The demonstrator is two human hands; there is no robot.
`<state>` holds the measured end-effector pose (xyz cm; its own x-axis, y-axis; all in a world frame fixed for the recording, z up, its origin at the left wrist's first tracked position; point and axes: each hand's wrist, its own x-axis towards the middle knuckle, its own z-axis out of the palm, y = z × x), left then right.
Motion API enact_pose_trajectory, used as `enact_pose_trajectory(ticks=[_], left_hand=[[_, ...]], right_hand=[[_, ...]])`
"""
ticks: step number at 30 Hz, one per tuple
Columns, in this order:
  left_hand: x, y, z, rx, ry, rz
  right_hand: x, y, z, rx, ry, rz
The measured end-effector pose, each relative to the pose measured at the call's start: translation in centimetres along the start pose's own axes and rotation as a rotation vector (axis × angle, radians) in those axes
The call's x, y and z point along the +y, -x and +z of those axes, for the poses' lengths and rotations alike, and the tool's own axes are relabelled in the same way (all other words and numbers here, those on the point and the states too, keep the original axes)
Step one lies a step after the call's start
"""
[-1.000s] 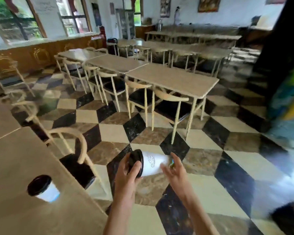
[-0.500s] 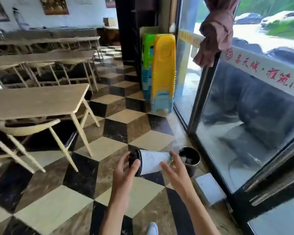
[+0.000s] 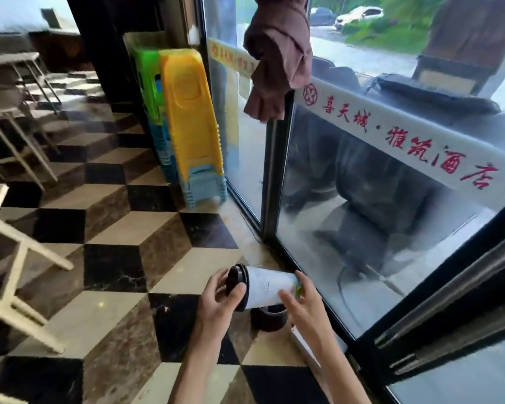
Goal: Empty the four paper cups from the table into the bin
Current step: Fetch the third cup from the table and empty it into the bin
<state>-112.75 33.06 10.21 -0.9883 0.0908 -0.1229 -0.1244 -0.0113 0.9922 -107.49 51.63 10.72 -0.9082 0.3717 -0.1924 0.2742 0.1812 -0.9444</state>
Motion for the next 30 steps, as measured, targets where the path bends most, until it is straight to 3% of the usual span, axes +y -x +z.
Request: enact_pose_trajectory(ticks=[8, 17, 21, 30], left_hand=[[-2.4, -12.8, 7.6, -0.076, -0.016, -0.117], [-8.6, -23.7, 12.6, -0.058, -0.076, -0.378], [-15.2, -27.8, 14.2, -0.072, -0.086, -0.484], [-38.3, -36.1, 14.9, -0.101, -0.207, -0.631]], right_hand=[[3.2, -15.1, -3.0, 0.017, 0.025, 0.105], [9.2, -27.4, -3.6, -0.032, 0.042, 0.267], [15.5, -32.0, -2.2, -0.028, 0.069, 0.372], [38.6, -41.4, 4.9, -0.033, 0.074, 0.578]])
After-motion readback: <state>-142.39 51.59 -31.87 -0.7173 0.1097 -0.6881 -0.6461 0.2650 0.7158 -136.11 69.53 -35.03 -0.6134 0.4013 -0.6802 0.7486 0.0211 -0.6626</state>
